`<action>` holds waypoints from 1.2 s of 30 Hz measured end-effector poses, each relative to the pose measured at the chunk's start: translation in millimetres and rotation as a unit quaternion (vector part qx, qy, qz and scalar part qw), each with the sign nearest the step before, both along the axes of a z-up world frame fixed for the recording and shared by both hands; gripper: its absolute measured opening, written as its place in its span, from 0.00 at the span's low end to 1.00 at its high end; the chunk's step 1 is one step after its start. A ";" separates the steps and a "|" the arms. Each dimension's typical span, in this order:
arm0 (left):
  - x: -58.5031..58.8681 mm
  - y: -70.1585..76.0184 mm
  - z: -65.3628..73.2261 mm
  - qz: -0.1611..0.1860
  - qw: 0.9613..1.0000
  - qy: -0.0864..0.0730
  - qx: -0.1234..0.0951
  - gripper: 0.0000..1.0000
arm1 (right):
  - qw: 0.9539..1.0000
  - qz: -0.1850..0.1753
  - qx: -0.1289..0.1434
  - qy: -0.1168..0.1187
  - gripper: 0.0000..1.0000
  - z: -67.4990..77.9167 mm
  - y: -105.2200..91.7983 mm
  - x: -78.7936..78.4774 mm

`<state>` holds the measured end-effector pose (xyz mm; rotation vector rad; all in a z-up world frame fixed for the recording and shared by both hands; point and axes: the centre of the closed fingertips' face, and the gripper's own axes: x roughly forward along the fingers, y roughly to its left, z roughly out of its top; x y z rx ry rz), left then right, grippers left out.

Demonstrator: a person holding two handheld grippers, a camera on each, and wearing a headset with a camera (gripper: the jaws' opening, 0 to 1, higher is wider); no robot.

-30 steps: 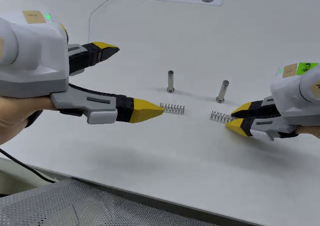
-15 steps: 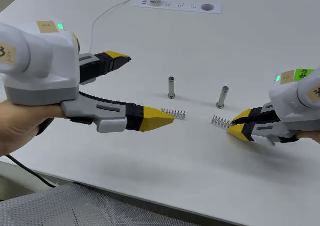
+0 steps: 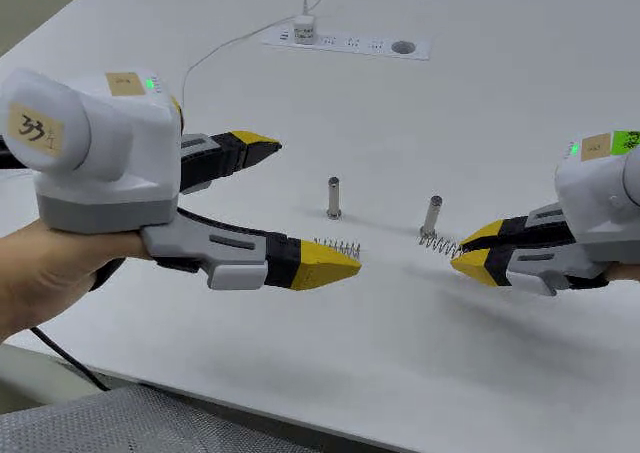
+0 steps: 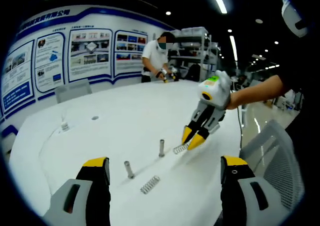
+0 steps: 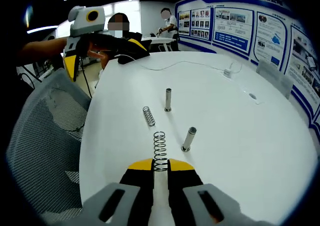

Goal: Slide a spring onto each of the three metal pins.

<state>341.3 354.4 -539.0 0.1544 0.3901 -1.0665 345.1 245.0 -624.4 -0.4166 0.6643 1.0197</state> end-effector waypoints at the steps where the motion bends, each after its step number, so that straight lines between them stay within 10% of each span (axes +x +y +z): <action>1: -1.0 -1.0 0.4 -0.002 1.000 -0.001 0.000 0.94 | 1.000 0.001 0.000 -0.001 0.10 2.8 -0.6 -1.6; 8: -9.5 -13.1 6.9 -0.025 1.000 -0.008 -0.014 0.88 | 0.998 0.016 -0.033 -0.044 0.10 15.6 -10.9 -7.3; 36: -48.3 -67.9 9.6 -0.128 0.992 -0.010 -0.021 0.65 | 0.993 0.080 0.013 -0.080 0.10 76.2 17.4 -55.5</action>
